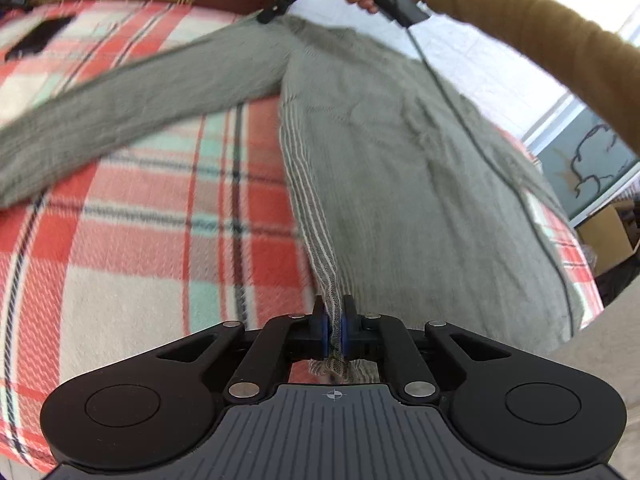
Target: Fold clothes
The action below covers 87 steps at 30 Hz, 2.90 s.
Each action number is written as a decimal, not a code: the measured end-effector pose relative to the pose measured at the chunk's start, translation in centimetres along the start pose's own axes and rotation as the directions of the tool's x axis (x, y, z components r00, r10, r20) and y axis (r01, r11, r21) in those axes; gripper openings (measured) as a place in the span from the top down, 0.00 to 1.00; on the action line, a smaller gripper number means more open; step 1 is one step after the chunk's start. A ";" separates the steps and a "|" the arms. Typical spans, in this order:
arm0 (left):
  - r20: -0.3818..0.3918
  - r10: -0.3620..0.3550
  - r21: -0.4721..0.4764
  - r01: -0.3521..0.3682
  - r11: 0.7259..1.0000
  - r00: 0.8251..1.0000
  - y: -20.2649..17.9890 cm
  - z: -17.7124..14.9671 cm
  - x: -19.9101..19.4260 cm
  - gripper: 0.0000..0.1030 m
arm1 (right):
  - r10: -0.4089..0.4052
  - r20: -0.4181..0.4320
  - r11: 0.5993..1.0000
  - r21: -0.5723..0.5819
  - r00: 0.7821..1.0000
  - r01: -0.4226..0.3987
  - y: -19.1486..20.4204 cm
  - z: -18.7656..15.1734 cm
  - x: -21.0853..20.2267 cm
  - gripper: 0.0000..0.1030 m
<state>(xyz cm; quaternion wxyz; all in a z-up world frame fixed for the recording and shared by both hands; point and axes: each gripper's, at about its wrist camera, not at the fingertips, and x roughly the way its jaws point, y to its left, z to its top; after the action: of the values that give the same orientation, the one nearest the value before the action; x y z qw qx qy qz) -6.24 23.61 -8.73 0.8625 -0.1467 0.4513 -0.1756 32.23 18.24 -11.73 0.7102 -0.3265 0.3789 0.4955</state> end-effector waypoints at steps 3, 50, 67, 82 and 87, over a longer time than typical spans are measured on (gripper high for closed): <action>0.027 -0.018 0.042 0.017 0.999 0.999 -1.8 0.6 -0.7 0.98 | -0.011 0.049 1.000 -0.001 0.999 0.011 -0.2 -0.4 -2.4 0.96; 0.029 0.070 0.225 -0.074 0.971 0.997 -13.8 -4.5 3.2 0.29 | -0.427 0.215 0.821 0.499 0.878 0.276 6.7 -24.7 -18.3 0.34; 0.043 -0.052 0.036 0.051 0.998 0.998 -7.0 -4.4 5.6 0.30 | -0.096 0.349 0.716 0.675 0.932 -0.179 22.9 -35.6 -21.2 0.30; 0.057 -0.144 0.077 0.139 0.987 0.988 -6.1 -4.4 6.4 0.39 | -0.038 0.246 0.636 0.753 0.969 -0.166 25.5 -34.7 -17.8 0.30; 0.059 -0.134 0.106 0.127 0.986 0.989 -6.2 -4.4 6.1 0.91 | -0.002 0.225 0.648 0.742 0.974 -0.170 25.7 -33.9 -18.0 0.96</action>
<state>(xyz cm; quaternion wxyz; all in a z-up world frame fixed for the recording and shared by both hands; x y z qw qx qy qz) -7.67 14.97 -13.04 0.8699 -0.1375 0.4026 -0.2496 -3.49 -10.83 -15.42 0.7927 0.0706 0.4900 0.3557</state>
